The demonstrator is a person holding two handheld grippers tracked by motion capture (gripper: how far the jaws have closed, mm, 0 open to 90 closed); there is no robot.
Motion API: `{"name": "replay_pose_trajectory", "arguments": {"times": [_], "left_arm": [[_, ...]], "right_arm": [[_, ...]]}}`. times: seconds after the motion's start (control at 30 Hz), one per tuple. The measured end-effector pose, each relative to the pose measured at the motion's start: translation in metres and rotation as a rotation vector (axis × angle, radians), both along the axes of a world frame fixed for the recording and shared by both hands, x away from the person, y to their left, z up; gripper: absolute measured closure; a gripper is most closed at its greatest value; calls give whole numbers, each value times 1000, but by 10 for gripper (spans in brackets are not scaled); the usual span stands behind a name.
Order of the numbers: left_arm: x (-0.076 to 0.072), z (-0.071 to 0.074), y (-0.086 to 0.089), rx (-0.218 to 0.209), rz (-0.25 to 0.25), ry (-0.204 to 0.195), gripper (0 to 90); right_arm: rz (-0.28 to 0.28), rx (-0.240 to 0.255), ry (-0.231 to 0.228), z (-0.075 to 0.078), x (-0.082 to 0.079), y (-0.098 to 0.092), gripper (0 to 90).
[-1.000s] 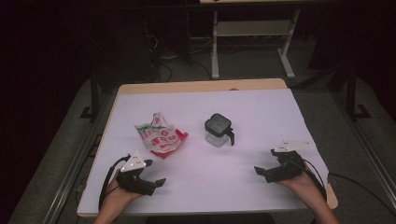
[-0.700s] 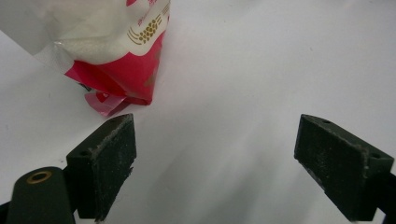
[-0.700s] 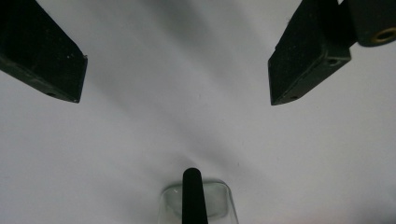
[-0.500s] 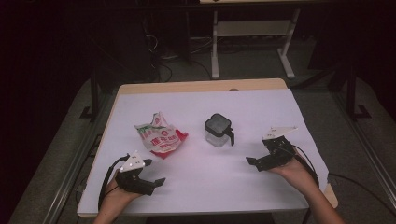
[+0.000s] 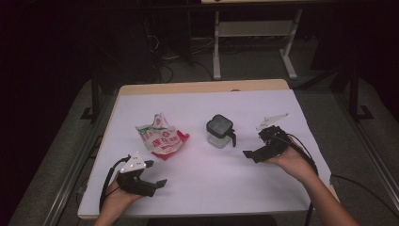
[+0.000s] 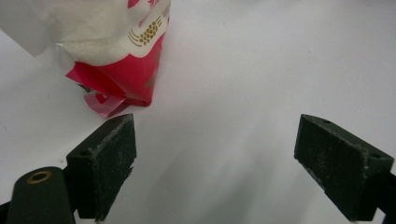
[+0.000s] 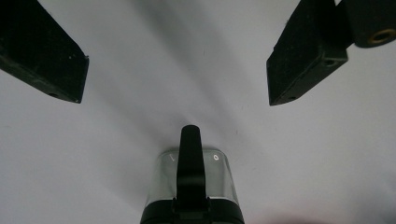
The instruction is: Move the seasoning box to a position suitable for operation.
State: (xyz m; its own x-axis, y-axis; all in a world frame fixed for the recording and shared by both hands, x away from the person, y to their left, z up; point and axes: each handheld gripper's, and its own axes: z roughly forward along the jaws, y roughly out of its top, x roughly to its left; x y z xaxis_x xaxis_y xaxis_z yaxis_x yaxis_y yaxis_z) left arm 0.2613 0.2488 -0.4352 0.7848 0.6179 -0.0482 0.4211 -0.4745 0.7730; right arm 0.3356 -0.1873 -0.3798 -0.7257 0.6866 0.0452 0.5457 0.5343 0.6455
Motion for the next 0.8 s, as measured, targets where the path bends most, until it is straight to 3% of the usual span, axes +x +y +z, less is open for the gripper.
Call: {"name": "replay_pose_trajectory", "arguments": {"times": [0.3,0.53,0.6,0.63,0.7,0.8], "left_arm": [[0,-1,-4,-6,-15,8,125],[0,-2,-3,-8,-18,10,125],[0,-2,-3,-11,-19,9,126],[0,-2,-3,-10,-22,10,126],[0,-2,-4,-13,-21,13,126],[0,-2,-5,-14,-28,12,126]], "right_arm": [[17,-10,14,7,16,15,53],[41,-77,20,14,29,30,53],[44,-64,27,16,32,33,53],[47,-74,42,16,35,35,53],[46,-113,31,19,37,39,53],[60,-108,48,22,43,45,53]]}}
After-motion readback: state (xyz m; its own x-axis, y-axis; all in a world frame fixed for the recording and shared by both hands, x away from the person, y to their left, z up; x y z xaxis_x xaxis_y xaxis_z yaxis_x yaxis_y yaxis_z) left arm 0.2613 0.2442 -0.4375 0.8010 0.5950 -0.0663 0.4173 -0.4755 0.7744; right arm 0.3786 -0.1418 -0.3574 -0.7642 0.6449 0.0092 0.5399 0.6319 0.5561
